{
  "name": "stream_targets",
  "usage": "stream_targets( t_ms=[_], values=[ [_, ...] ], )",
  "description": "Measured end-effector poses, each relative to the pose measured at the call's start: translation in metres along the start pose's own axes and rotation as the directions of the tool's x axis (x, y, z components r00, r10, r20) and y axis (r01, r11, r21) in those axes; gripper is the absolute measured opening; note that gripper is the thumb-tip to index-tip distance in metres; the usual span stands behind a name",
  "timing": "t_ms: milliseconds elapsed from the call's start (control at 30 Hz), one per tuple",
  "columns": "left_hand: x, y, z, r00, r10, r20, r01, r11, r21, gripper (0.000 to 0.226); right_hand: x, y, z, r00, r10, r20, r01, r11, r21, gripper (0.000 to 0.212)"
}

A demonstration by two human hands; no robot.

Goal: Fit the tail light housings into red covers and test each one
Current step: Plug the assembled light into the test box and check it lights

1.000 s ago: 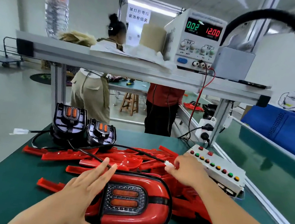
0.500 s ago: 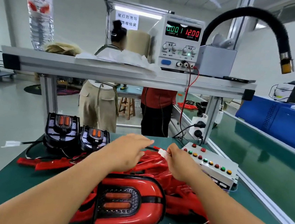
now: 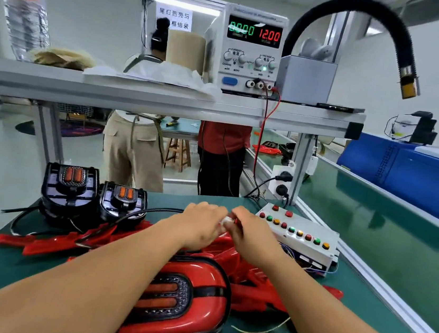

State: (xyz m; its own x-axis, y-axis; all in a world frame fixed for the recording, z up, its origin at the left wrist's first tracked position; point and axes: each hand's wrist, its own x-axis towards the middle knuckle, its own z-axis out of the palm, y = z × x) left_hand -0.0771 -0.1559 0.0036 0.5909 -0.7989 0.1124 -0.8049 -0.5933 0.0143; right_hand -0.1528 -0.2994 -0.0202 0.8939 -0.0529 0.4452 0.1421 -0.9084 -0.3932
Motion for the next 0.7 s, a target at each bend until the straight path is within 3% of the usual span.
stream_targets(
  t_ms=[200,367,467,567,633,700],
  values=[
    [-0.004,-0.014,0.009,1.0,-0.014,0.021,0.013,0.999,0.044,0.034,0.001,0.009,-0.004,0.995,0.086,0.043,-0.085,0.996,-0.005,0.028],
    [-0.004,-0.014,-0.003,0.999,0.021,-0.034,-0.023,0.997,-0.071,0.028,-0.004,0.01,-0.002,0.99,0.13,0.051,-0.117,0.971,-0.208,0.063],
    [-0.009,-0.017,-0.032,0.987,0.066,-0.144,-0.089,0.983,-0.159,0.033,-0.008,-0.006,-0.004,0.999,0.041,0.017,-0.038,0.987,-0.155,0.054],
    [-0.019,-0.021,-0.071,0.956,0.094,-0.278,-0.136,0.981,-0.136,0.027,-0.016,-0.029,-0.005,0.965,-0.046,0.257,0.043,0.999,0.02,0.043],
    [-0.029,-0.022,-0.094,0.928,0.094,-0.361,-0.16,0.975,-0.157,0.026,-0.021,-0.04,0.001,0.899,-0.045,0.435,0.053,0.999,-0.007,0.056],
    [-0.04,-0.022,-0.115,0.892,0.048,-0.45,-0.168,0.959,-0.23,0.026,-0.023,-0.046,0.009,0.862,-0.018,0.506,0.074,0.993,-0.091,0.066]
  ],
)
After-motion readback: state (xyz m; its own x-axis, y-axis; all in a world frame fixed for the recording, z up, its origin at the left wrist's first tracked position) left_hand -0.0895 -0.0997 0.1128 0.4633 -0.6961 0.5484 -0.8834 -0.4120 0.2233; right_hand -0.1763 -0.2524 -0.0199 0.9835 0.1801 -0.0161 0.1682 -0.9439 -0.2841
